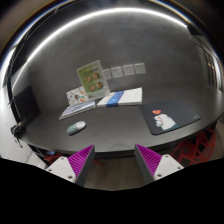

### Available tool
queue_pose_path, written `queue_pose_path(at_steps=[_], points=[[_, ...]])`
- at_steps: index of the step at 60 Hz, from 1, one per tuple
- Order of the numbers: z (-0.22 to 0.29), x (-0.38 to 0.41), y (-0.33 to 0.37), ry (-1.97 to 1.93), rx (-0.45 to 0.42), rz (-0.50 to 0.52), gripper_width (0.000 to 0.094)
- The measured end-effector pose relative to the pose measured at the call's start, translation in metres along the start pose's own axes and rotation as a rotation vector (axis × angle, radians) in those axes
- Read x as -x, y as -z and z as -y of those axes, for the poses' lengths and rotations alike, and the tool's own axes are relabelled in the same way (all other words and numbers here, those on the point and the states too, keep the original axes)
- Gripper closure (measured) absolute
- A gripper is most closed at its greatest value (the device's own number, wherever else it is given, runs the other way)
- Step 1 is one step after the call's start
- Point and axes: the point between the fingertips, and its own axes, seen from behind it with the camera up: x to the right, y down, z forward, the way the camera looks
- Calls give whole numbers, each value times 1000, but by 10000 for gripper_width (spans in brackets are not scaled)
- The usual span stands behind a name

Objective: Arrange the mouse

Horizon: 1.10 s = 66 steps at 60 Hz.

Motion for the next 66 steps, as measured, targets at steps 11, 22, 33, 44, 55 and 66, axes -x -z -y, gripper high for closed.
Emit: queue_pose_path(at_steps=[11,22,33,44,55,66], points=[[-20,68,-58,103,54,92,108],[-27,161,-124,179,48,149,112],[-32,206,-184,219,74,45,125],[-13,214,-231,194,82,-95,103],[5,219,-268,151,72,-172,114],[5,231,-276,145,76,-166,420]])
